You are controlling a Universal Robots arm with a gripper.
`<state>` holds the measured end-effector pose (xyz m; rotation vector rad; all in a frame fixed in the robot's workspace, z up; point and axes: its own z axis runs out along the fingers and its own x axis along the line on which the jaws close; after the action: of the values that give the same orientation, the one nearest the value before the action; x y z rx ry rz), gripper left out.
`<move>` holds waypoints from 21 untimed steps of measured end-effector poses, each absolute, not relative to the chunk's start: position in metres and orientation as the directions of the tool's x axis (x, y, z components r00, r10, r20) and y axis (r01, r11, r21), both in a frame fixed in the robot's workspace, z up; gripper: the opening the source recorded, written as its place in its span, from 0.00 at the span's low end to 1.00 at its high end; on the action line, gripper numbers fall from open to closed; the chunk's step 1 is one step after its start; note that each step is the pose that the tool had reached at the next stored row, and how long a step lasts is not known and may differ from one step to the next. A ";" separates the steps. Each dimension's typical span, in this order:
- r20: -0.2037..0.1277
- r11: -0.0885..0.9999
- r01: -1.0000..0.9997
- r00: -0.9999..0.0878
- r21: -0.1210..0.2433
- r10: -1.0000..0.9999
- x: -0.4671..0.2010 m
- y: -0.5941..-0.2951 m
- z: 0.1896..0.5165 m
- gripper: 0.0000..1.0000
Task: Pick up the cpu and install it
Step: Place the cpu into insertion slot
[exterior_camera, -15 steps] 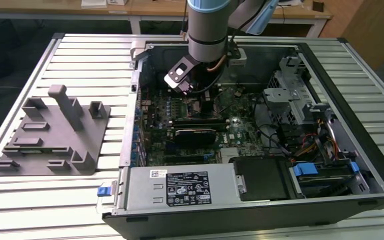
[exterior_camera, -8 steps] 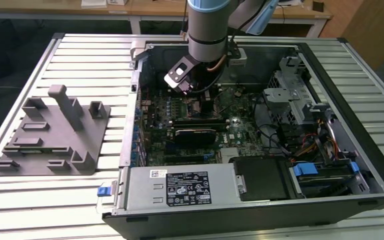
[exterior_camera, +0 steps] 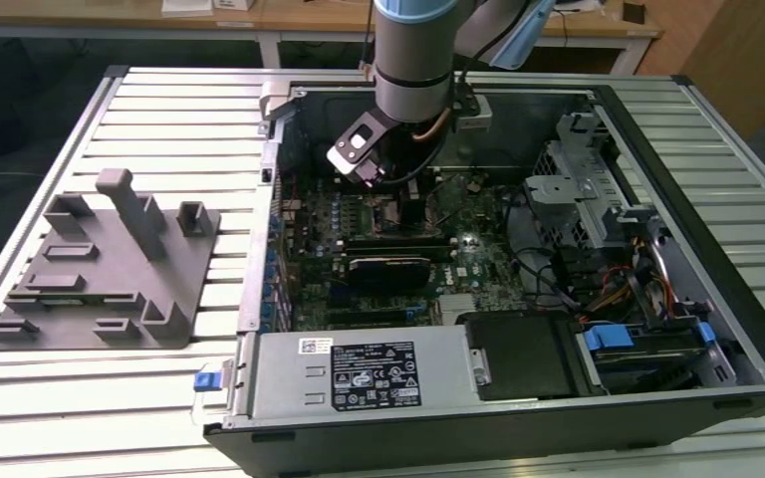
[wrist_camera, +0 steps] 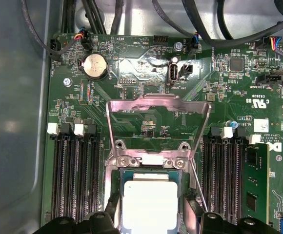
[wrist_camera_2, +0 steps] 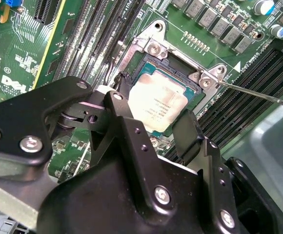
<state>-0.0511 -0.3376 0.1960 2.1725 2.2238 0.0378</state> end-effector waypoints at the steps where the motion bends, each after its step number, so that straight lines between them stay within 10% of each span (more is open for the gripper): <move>1: -0.006 0.023 0.999 -0.023 0.040 1.000 -0.051 -0.337 0.196 0.62; 21: -0.006 0.019 0.999 -0.019 0.040 1.000 -0.051 -0.334 0.193 0.62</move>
<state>-0.0511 -0.3343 0.1928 2.1775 2.2189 0.0377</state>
